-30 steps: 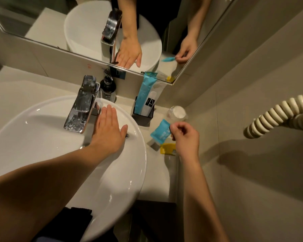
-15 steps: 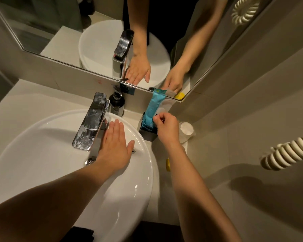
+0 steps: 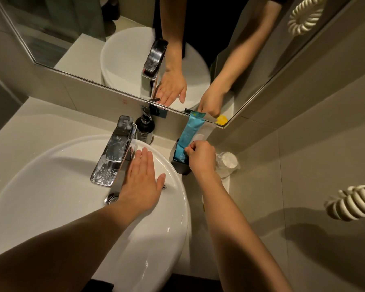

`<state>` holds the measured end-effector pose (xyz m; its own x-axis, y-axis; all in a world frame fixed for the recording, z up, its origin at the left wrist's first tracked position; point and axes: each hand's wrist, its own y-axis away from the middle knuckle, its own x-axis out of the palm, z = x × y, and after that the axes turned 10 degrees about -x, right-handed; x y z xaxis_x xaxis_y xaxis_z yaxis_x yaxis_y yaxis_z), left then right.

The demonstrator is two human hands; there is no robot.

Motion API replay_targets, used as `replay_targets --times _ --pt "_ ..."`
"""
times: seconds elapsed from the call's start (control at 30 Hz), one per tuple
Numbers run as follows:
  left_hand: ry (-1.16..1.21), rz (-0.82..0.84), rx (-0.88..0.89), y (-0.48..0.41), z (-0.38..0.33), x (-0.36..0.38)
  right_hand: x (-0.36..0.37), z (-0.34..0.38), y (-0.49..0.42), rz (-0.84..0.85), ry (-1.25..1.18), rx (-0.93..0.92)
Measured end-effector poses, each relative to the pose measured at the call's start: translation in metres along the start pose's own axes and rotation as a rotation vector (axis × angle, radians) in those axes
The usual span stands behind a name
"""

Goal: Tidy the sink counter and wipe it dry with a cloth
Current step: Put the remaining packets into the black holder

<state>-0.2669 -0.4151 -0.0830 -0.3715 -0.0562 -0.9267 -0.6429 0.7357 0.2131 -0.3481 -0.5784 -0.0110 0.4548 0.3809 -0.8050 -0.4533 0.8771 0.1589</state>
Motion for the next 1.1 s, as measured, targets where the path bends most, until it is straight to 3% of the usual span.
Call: replay_targets --times 0.17,0.47,0.63,0.77,0.9,1.1 --pt "0.002 0.005 -0.005 0.001 0.001 0.001 0.000 -0.006 0.010 -0.113 -0.088 0.015" --pt "-0.027 0.038 -0.004 0.002 -0.002 -0.005 -0.025 -0.040 0.048 -0.303 -0.493 0.135" --pt "-0.021 0.044 -0.011 0.002 -0.001 -0.005 -0.033 -0.090 0.075 -0.271 -0.348 0.239" --pt "-0.022 0.043 -0.023 0.000 -0.001 -0.003 -0.023 -0.129 0.088 -0.095 -0.135 0.326" --pt "-0.009 0.050 -0.027 0.000 -0.001 -0.002 -0.011 -0.145 0.094 0.057 -0.018 0.290" --pt "-0.013 0.048 -0.033 -0.002 0.001 0.002 0.004 -0.151 0.096 0.089 0.063 0.252"
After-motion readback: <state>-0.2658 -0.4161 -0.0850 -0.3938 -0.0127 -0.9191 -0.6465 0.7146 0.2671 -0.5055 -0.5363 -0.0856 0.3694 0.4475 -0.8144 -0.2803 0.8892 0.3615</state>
